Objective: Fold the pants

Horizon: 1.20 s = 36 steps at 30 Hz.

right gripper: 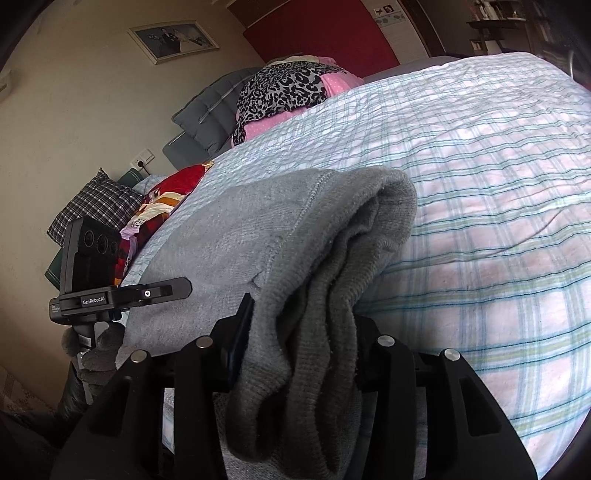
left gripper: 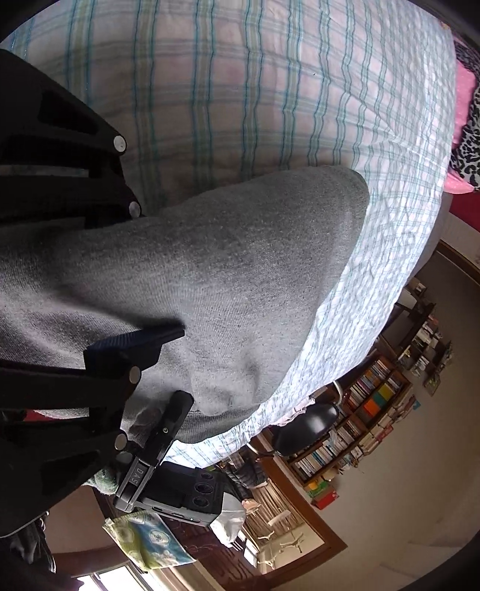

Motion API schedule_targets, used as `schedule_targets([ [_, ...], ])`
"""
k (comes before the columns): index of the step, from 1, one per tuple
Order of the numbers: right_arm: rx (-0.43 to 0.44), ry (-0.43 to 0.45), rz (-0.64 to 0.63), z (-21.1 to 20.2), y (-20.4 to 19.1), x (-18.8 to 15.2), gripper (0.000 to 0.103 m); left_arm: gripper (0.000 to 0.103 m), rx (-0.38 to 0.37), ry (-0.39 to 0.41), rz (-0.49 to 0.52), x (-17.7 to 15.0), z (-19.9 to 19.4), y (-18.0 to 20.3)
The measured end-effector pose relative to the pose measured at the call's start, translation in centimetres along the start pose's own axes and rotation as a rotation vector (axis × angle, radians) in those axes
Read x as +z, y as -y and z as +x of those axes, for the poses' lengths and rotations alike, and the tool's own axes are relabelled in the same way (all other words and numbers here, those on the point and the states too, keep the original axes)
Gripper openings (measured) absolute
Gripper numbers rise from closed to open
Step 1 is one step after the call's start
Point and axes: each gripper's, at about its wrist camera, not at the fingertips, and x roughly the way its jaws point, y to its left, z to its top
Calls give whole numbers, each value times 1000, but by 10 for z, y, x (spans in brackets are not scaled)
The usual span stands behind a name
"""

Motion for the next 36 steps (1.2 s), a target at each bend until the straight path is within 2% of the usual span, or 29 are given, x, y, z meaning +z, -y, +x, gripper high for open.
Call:
schedule_targets([
  [2,4,14,-1,-4,-1,2,42,19,-11,29,17,6,-7,7],
  [9,-2,113,-20,-28,-4,18,40,17,-2,48,86,27,-5,35],
  [15,-63,199,-31,-61,15,39,40,17,-16,38,156,57,25,70],
  [20,-133,265,-21,-98,47,55,40,17,-43,6,226,84,68,112],
  [26,-229,297,18,-139,101,77,40,17,-82,-45,279,108,132,156],
  [36,-376,343,139,-194,190,81,40,17,-159,-165,319,132,241,215],
])
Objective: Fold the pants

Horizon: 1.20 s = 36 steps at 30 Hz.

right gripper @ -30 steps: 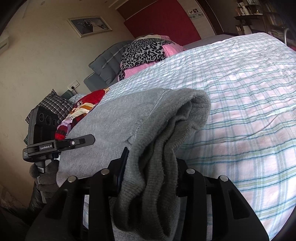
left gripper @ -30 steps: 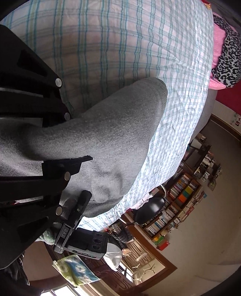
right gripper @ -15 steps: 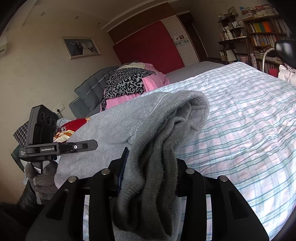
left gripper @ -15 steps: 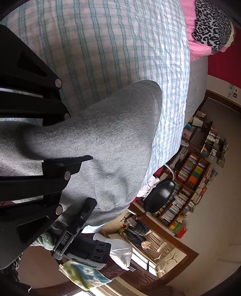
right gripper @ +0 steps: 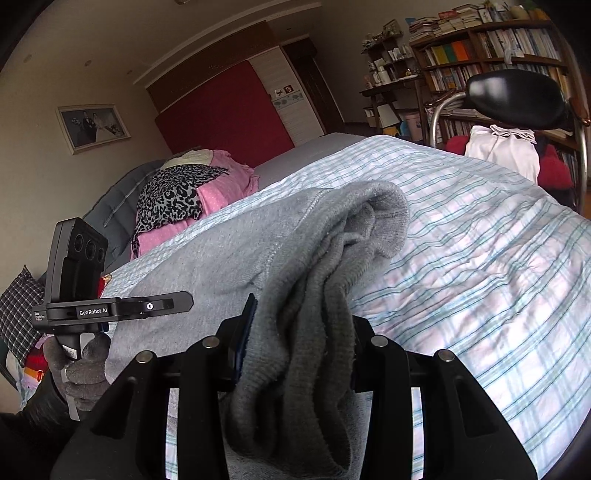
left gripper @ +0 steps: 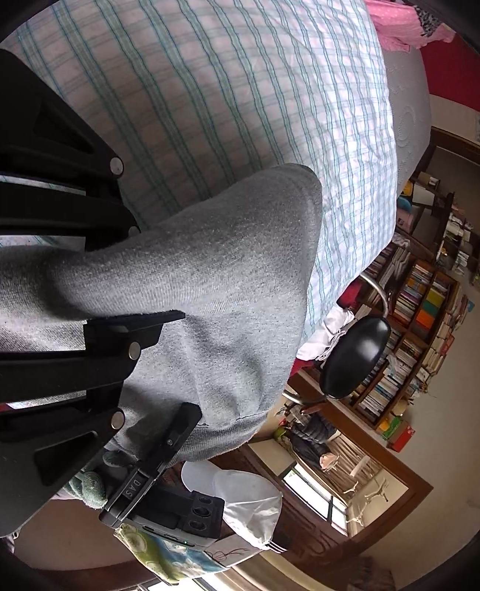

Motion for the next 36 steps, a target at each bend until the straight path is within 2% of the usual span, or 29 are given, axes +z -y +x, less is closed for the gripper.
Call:
schedule_targets([
  [7,-54,-33,35,17,49,6,40,17,-8,-46,7,10,54,4],
  [11,-62,-64,51,27,55,-4,40,18,-3,-53,27,6,64,2],
  [14,-86,-88,55,32,56,-7,46,22,-5,-69,12,5,70,-3],
  [16,-105,-100,68,34,58,-7,54,38,25,-85,-7,1,74,-8],
  [17,-124,-104,75,34,58,-8,58,56,64,-91,-16,-1,74,-12],
  [18,-153,-106,80,31,56,-12,63,63,88,-96,-17,-4,75,-15],
  [21,-229,-93,52,19,42,-18,67,67,95,-100,-18,-8,72,-21],
  [25,-347,-7,-57,-5,13,-19,69,70,150,-93,-19,-10,61,-17],
  [28,-379,52,-109,-20,-5,-19,72,70,196,-66,9,-17,50,-8],
  [33,-386,33,-163,-20,-24,-30,72,70,267,-26,110,-31,38,19],
  [36,-427,6,-208,-11,-30,-45,72,70,302,-18,186,-43,39,38],
])
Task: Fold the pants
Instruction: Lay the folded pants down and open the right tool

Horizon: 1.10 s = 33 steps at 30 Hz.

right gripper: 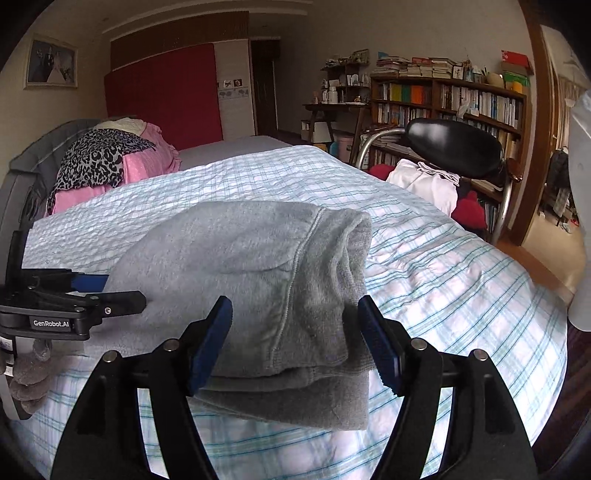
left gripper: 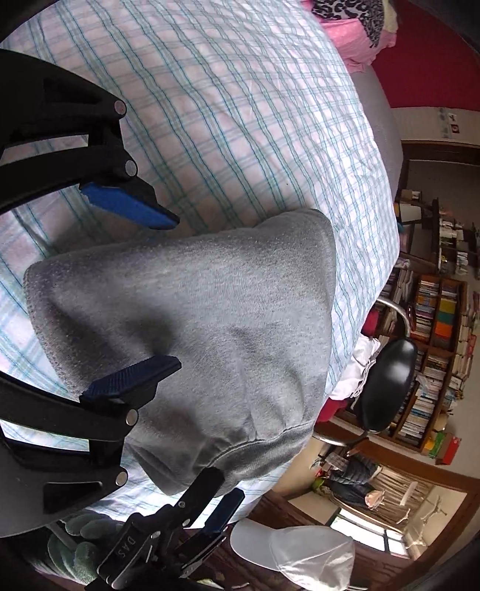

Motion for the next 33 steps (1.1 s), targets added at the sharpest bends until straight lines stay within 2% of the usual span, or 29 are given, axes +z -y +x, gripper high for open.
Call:
schedule_targets([
  [5,-26,-41,-15,11,-1,-17,72,71,97,42,115,-16,4,25],
  [12,-75,-54,-54,22,-7,-29,72,72,135,69,104,-25,14,25],
  [20,-104,-64,-14,23,-8,-30,73,73,202,133,131,-33,9,35],
  [23,-126,-60,13,19,-11,-29,74,73,202,145,124,-33,7,34],
  [25,-139,-47,39,14,-14,-29,79,74,193,148,109,-34,5,32],
  [28,-139,-33,77,5,-16,-31,80,74,195,160,109,-36,0,31],
  [33,-181,9,76,-13,-26,-33,85,81,235,199,142,-41,-9,38],
])
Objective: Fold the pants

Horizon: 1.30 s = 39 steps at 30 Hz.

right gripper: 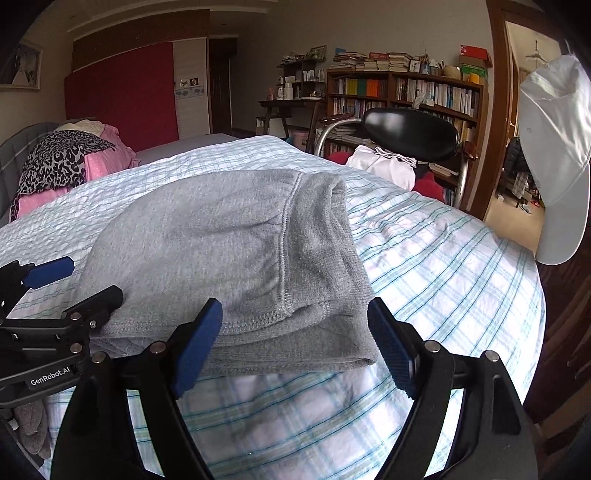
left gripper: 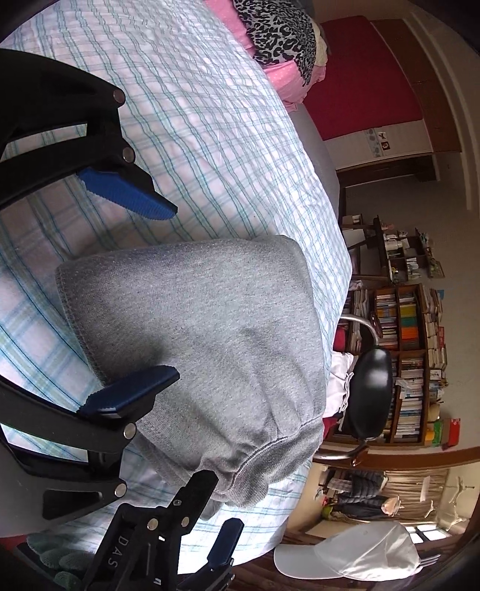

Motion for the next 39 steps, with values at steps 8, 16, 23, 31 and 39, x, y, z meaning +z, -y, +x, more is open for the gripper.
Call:
schedule_targets([
  [8,-42,55,-40,-23,-13,2,99,90,32,49,13,2,-14,3],
  [16,-74,66,-19,-27,-7,1,100,92,78,82,5,6,-20,0],
  [23,-65,64,-20,-25,-9,-1,100,92,79,87,-27,6,-20,-6],
  [31,-65,72,-25,-25,-11,1,100,97,82,71,-44,6,-17,-9],
  [39,-72,72,-29,-24,-12,2,100,97,78,78,-34,5,-18,-6],
])
